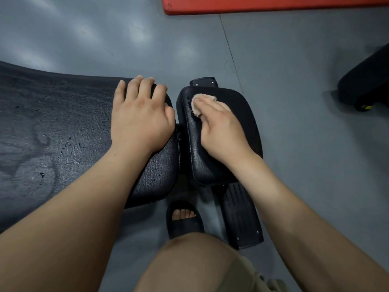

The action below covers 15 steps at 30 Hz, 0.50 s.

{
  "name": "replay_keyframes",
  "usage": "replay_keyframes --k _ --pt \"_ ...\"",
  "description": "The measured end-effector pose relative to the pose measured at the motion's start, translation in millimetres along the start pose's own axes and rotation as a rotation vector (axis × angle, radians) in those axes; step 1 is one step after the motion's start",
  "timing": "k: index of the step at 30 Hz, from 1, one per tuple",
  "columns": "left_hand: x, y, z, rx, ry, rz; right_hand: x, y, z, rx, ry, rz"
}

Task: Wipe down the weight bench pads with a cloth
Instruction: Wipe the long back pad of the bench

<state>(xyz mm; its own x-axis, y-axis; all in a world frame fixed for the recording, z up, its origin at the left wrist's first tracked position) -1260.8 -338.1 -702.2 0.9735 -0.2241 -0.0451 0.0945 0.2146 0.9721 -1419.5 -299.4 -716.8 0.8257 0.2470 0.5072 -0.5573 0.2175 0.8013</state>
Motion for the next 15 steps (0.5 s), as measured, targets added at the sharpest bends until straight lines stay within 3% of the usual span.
replay_keyframes --k 3,8,15 --pt "1.7 0.5 -0.7 -0.007 -0.001 -0.007 -8.1 9.5 -14.2 0.064 0.087 0.032" --pt "0.1 0.4 0.0 0.001 0.007 -0.004 -51.6 30.2 -21.3 0.044 -0.080 -0.052" --pt "-0.2 0.2 0.0 -0.011 0.005 0.000 -8.4 -0.2 28.1 0.053 0.110 0.028"
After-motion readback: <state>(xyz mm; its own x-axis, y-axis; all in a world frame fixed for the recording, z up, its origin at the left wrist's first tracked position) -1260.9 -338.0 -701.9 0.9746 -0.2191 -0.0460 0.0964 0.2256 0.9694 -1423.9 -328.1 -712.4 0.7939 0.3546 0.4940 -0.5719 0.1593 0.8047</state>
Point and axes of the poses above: each hand's wrist, its own z-axis towards the middle knuckle, its own y-axis out of the back of the hand, x = y × z, the point moved 7 cm from there along z, towards the middle knuckle, and after that the axes turned 2 degrees about y, right-handed, at the moved point
